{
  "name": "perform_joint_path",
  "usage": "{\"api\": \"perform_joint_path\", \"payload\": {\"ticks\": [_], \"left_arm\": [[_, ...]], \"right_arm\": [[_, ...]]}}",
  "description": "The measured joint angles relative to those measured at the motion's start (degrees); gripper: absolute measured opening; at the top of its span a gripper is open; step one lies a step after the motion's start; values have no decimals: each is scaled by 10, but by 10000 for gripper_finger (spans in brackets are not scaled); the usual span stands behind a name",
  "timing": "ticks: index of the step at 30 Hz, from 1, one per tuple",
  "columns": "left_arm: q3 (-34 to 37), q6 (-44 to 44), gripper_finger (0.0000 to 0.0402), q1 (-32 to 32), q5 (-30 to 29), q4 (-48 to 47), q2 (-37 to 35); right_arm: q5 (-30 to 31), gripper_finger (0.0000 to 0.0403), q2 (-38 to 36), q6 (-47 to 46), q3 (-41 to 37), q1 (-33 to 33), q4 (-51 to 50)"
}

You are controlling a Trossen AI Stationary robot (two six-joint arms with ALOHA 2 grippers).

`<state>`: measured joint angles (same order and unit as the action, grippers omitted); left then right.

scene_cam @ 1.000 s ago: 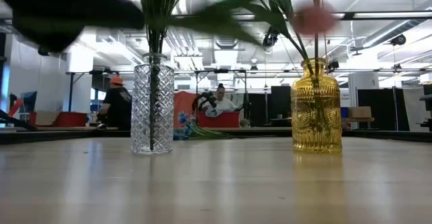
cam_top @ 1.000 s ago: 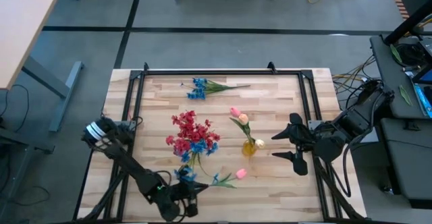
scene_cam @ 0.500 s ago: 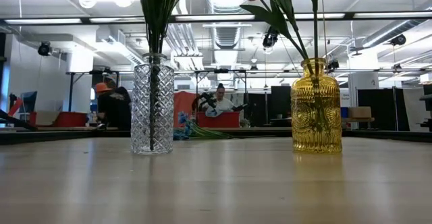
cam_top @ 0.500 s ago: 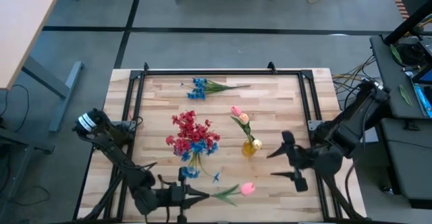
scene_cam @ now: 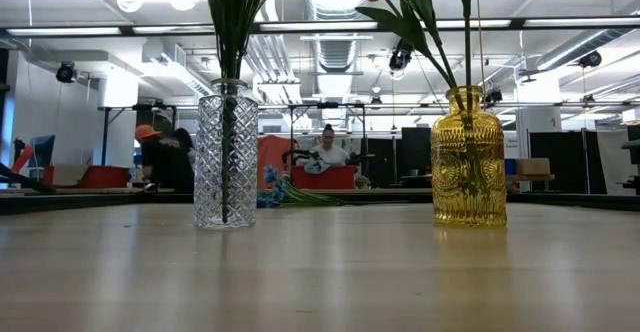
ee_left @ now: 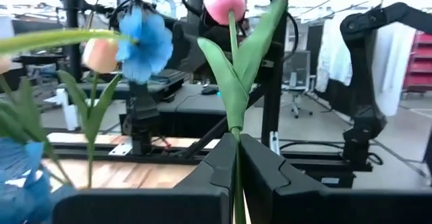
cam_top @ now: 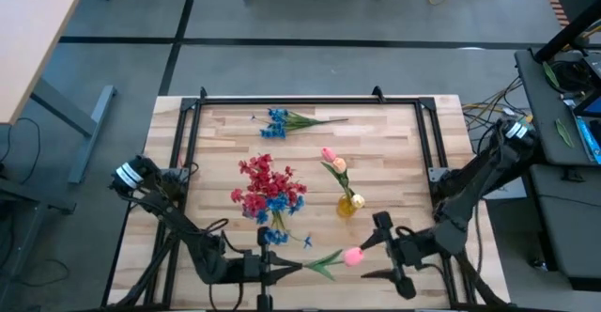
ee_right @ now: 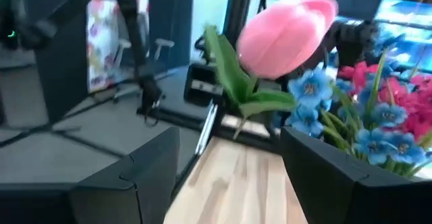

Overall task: Sort flowers into vase by color
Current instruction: Put the pink flower into the yellow vase

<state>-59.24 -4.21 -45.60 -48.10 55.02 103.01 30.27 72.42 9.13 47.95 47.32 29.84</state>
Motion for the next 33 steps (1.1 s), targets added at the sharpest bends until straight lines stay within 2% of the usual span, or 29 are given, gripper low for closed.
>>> {"api": "perform_joint_path", "payload": {"ticks": [3, 7, 11, 23, 28, 33], "left_arm": [[0, -1, 0, 3, 16, 9, 4], [0, -1, 0, 2, 41, 9, 9], [0, 2, 0, 2, 56, 9, 9], [0, -11, 0, 3, 47, 6, 9], [0, -13, 0, 3, 36, 6, 9], [0, -13, 1, 3, 37, 5, 9]], "right_arm": [[43, 239, 40, 15, 10, -1, 50], [113, 229, 86, 31, 31, -1, 52], [117, 224, 129, 40, 66, -3, 52], [114, 215, 224, 100, 183, -13, 52], [112, 156, 239, 115, 210, -16, 52], [102, 47, 237, 115, 207, -19, 52]]}}
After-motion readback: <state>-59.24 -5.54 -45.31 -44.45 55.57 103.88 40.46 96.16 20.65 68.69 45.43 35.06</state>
